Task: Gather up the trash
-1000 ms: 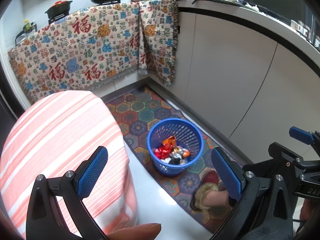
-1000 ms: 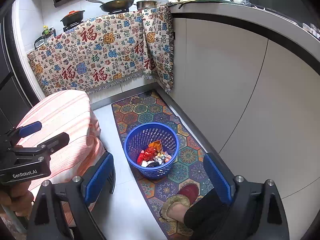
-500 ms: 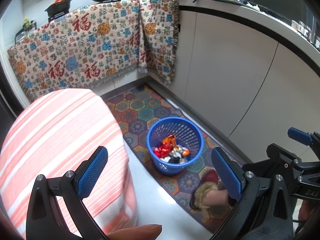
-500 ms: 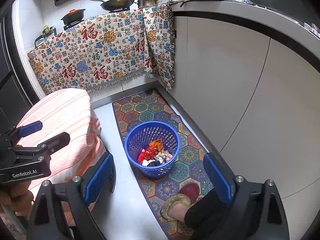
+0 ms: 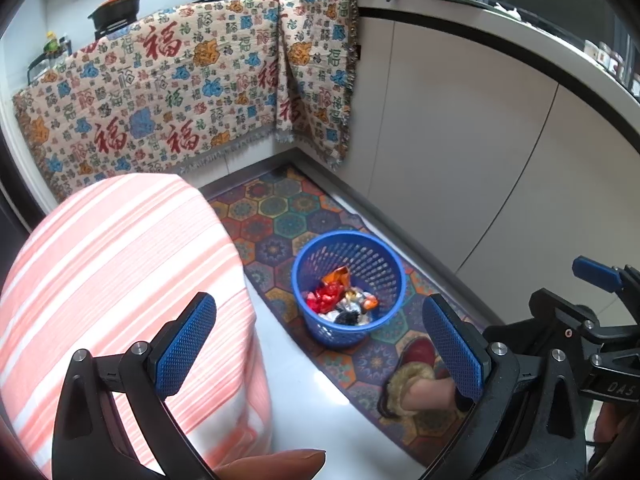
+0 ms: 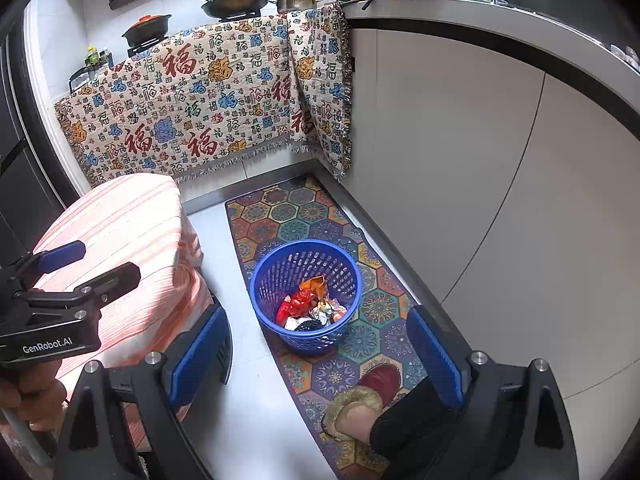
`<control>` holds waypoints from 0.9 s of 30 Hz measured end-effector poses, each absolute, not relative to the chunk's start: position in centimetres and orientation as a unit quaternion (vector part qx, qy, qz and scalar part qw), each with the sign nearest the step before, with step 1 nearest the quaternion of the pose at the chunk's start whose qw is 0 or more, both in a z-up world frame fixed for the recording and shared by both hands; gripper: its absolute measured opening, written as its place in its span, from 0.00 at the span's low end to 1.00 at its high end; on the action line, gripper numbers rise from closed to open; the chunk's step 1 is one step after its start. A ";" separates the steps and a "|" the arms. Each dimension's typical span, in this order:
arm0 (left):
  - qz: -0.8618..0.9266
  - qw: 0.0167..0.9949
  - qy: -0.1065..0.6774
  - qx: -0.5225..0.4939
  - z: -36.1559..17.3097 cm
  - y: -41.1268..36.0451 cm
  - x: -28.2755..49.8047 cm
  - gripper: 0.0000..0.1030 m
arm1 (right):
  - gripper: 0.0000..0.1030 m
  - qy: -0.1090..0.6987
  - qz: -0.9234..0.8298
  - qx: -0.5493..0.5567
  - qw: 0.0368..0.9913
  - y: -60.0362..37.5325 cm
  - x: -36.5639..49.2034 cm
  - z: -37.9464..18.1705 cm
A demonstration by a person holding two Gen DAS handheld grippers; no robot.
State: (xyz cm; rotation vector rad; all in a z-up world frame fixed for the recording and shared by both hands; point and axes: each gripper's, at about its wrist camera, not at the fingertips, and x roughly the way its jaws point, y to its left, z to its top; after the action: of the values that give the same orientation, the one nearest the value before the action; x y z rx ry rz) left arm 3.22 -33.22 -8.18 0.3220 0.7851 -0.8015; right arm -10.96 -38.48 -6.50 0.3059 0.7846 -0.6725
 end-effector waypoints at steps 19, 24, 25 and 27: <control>-0.381 0.831 0.377 0.152 -8.6 -33.3 3.4 1.00 | 0.90 0.377 -0.316 0.146 0.858 -38.6 -10.7 -6.7; -0.381 0.830 0.378 0.152 -8.8 -33.3 3.4 1.00 | 0.90 0.378 -0.315 0.147 0.858 -38.8 -10.6 -6.9; -0.381 0.830 0.378 0.152 -8.7 -33.3 3.4 1.00 | 0.90 0.378 -0.314 0.147 0.858 -38.8 -10.6 -6.9; -0.381 0.829 0.379 0.152 -8.8 -33.3 3.4 1.00 | 0.90 0.378 -0.316 0.146 0.858 -38.8 -10.6 -6.9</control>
State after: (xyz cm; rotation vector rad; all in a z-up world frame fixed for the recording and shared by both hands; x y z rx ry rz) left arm 3.42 -33.26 -8.77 0.3236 0.8038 -0.8088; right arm -10.59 -38.75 -6.88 0.3071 0.7938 -0.6629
